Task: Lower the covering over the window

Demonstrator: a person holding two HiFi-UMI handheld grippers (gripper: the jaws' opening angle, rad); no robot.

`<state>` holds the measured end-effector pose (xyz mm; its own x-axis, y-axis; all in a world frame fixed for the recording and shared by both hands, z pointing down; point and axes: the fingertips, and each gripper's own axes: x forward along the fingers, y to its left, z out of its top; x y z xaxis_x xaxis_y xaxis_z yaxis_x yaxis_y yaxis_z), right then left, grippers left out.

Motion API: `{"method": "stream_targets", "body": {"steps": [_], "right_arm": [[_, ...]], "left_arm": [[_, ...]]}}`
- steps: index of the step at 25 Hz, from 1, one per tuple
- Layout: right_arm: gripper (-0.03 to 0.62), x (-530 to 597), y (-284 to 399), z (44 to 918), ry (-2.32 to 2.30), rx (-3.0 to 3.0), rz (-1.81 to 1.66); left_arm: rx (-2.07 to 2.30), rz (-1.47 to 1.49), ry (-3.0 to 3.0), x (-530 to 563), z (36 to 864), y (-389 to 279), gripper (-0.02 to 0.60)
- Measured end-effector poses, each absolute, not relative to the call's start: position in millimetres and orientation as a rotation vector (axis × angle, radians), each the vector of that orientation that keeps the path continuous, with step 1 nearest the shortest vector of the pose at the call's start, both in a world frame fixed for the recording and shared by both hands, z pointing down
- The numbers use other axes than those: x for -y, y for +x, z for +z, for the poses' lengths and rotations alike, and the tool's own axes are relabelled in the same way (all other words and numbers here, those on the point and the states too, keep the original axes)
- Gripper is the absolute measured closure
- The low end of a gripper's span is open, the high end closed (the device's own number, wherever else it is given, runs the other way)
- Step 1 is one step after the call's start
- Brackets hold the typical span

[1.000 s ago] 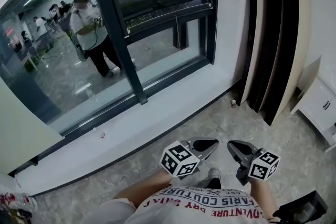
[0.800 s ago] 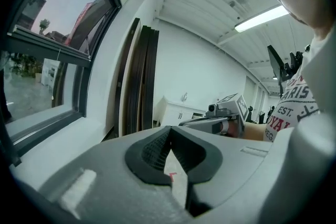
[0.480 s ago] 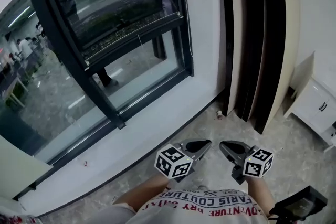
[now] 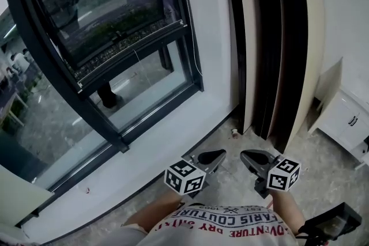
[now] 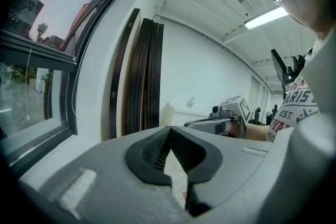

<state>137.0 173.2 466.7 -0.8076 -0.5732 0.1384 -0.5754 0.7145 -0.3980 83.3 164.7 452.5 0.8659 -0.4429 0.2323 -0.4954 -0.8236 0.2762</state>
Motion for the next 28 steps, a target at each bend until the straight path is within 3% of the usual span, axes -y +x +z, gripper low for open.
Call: {"method": "stream_targets", "body": {"steps": [9,28], "right_arm": [[0.591,-99,125,484,0.939,2.889,0.679],[0.591,235,87,478,0.973,2.911,0.667]], "left_arm": [[0.717,0.198,2.692,-93,475,70,0.580],[0.723,0.223,2.719,245,477,23,0.580]]}}
